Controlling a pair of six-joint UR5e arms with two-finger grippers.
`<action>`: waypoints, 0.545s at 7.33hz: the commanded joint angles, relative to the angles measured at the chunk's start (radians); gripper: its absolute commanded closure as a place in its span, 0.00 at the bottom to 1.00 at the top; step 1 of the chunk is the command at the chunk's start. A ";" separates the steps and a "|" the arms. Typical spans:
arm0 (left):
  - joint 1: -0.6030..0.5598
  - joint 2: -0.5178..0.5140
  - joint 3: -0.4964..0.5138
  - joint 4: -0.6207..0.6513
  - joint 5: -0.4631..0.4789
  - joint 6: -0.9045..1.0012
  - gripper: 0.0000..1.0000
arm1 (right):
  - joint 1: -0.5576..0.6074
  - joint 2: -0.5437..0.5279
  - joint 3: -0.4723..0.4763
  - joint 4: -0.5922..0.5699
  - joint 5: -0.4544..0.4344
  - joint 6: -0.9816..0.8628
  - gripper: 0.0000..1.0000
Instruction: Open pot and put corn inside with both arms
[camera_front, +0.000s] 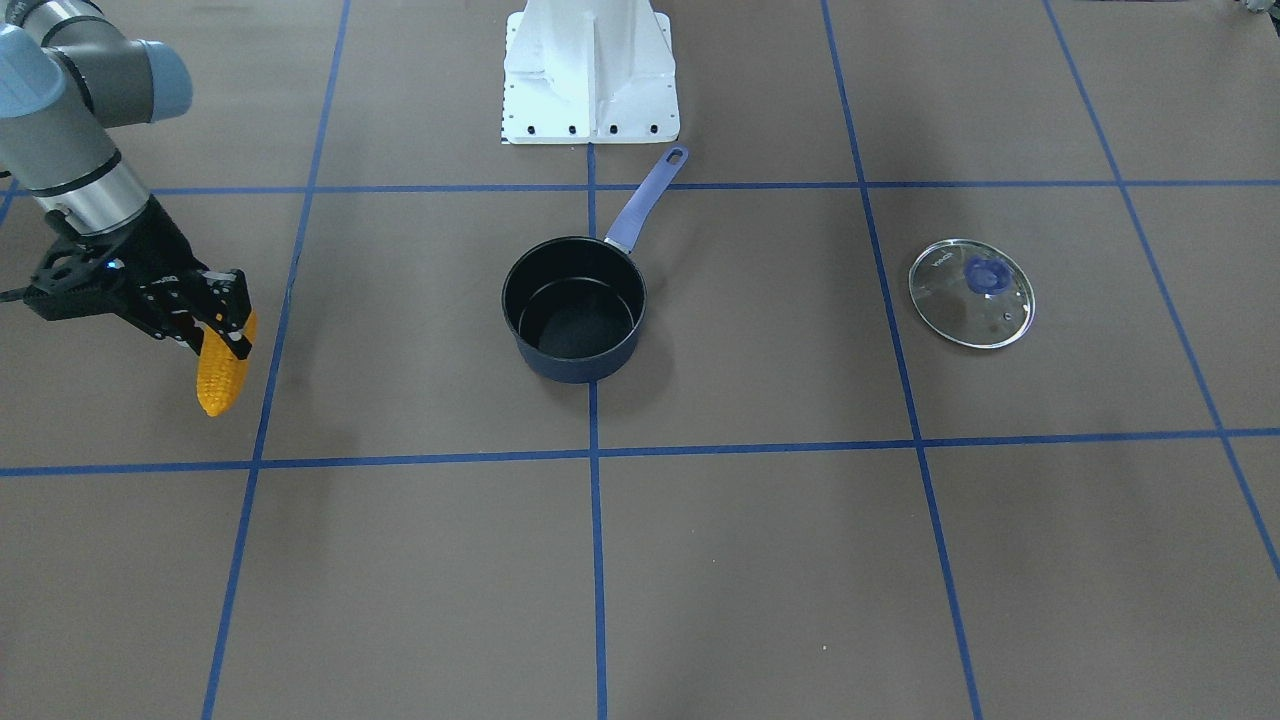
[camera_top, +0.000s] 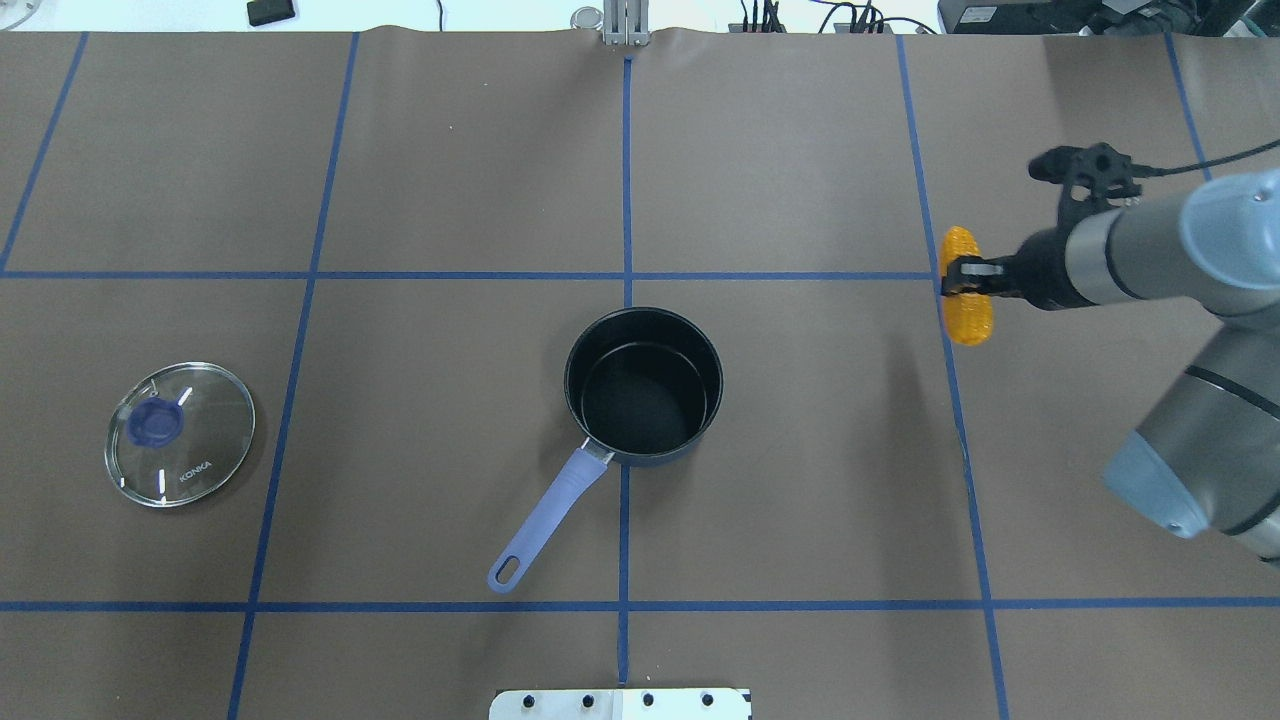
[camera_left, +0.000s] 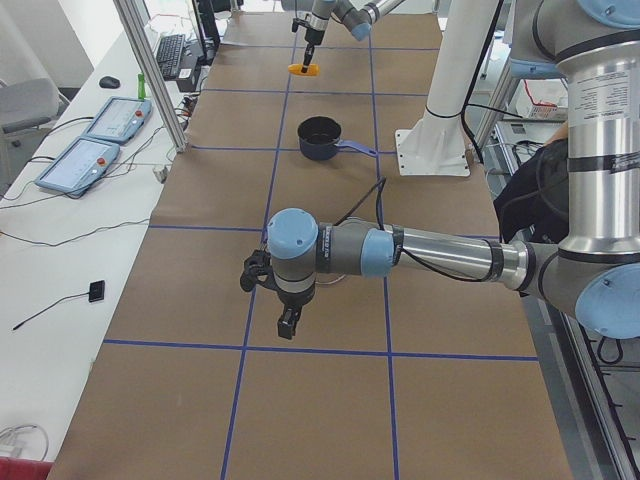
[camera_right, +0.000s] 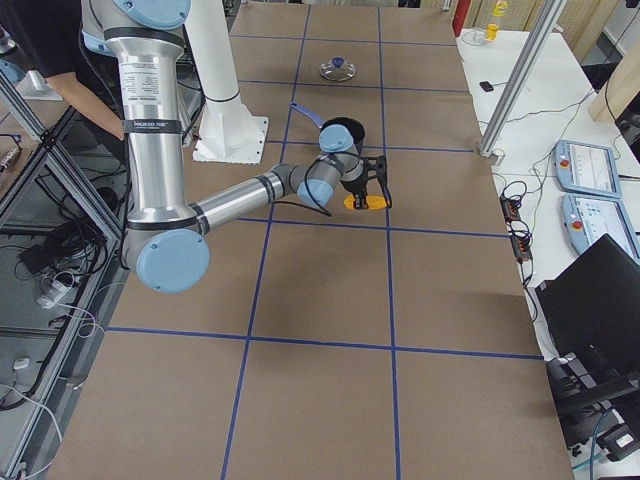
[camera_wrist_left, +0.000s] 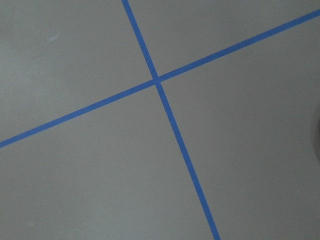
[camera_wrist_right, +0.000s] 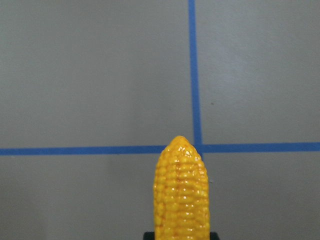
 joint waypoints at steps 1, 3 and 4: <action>0.001 0.017 0.000 -0.005 -0.052 -0.070 0.01 | -0.087 0.258 0.017 -0.276 -0.049 0.111 1.00; 0.001 0.015 0.002 -0.005 -0.048 -0.073 0.01 | -0.250 0.415 -0.020 -0.395 -0.216 0.213 1.00; 0.001 0.015 0.002 -0.005 -0.046 -0.072 0.01 | -0.334 0.467 -0.064 -0.394 -0.315 0.271 1.00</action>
